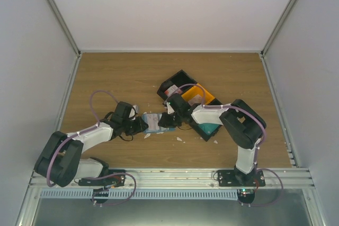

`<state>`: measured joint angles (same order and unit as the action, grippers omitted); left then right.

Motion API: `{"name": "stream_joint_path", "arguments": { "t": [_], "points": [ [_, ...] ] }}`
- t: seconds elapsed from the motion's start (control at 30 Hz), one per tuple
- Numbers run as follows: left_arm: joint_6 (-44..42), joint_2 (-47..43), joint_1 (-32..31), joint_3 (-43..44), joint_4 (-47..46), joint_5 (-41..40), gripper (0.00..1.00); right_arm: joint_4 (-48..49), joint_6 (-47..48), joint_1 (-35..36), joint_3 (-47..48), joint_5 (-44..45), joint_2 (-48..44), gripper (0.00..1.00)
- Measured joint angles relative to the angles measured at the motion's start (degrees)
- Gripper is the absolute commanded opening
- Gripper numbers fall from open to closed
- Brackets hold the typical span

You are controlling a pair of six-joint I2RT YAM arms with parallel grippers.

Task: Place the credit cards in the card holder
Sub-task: Insert the credit card into the card holder, then turn over the card slot in the card holder.

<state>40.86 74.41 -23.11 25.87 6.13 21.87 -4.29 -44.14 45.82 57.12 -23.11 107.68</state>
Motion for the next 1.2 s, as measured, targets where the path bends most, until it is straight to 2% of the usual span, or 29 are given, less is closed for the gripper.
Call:
{"name": "stream_joint_path", "arguments": {
  "t": [0.23, 0.4, 0.7, 1.2],
  "points": [
    [-0.2, -0.2, 0.0, 0.3, 0.5, 0.5, 0.21, -0.8, 1.3, 0.2, 0.4, 0.4, 0.0, 0.15],
    [-0.3, -1.3, 0.1, 0.3, 0.8, 0.6, 0.31, -1.4, 2.2, 0.3, 0.9, 0.6, 0.2, 0.15],
    [-0.5, -1.8, 0.3, 0.6, 1.0, 0.9, 0.24, -1.2, 3.0, 0.4, 2.1, 0.3, 1.6, 0.10],
    [-0.9, -1.7, 0.3, 0.6, -0.1, 3.3, 0.24, -0.9, 3.8, 0.5, 2.8, 0.1, 2.4, 0.10]
  ]
}}
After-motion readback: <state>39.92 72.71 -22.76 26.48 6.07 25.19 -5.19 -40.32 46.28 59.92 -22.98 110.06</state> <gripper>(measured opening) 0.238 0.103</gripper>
